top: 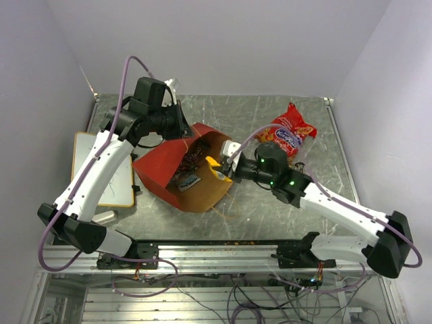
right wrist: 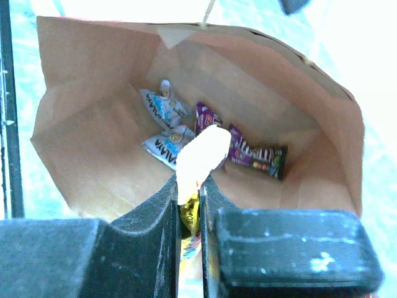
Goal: Take the snacks out of the paper bag
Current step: Take out the snack from the paper bag, then place the snack at the center of the board.
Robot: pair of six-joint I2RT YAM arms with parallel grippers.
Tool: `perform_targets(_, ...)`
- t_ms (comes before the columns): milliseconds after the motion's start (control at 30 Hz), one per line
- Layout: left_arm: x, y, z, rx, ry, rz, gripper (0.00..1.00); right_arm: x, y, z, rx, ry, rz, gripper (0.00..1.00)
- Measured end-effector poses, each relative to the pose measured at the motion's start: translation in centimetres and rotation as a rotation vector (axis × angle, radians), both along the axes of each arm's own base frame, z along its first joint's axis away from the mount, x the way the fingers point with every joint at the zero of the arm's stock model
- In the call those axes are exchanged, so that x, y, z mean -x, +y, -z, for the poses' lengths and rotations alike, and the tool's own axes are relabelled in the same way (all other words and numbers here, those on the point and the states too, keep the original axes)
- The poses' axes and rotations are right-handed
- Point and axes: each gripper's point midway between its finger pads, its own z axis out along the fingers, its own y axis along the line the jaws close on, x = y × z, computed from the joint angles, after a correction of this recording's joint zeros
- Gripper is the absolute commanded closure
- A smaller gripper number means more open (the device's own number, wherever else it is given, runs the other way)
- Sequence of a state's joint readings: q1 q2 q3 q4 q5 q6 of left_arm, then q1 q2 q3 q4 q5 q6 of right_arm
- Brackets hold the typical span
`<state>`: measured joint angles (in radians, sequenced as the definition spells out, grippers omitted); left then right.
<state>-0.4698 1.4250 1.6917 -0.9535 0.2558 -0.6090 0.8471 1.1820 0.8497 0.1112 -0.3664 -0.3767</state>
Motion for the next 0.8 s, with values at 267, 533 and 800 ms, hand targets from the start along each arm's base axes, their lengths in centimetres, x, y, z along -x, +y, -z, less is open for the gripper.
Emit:
perform_targets(267, -0.3, 0.4, 0.8, -0.020, 0.004, -0.023, 0.93, -0.6, -6.4, -3.1, -0.014, 0.222, 0.387, 1.00)
perform_targets(533, -0.4, 0.8, 0.6, -0.039, -0.018, -0.024, 0.93, -3.4, -15.3, -3.4, -0.067, 0.284, 0.966, 1.00)
perform_targets(800, -0.1, 1.0, 0.2, -0.053, -0.055, 0.010, 0.93, -7.4, -24.5, 3.4, 0.144, 0.376, 1.401, 1.00)
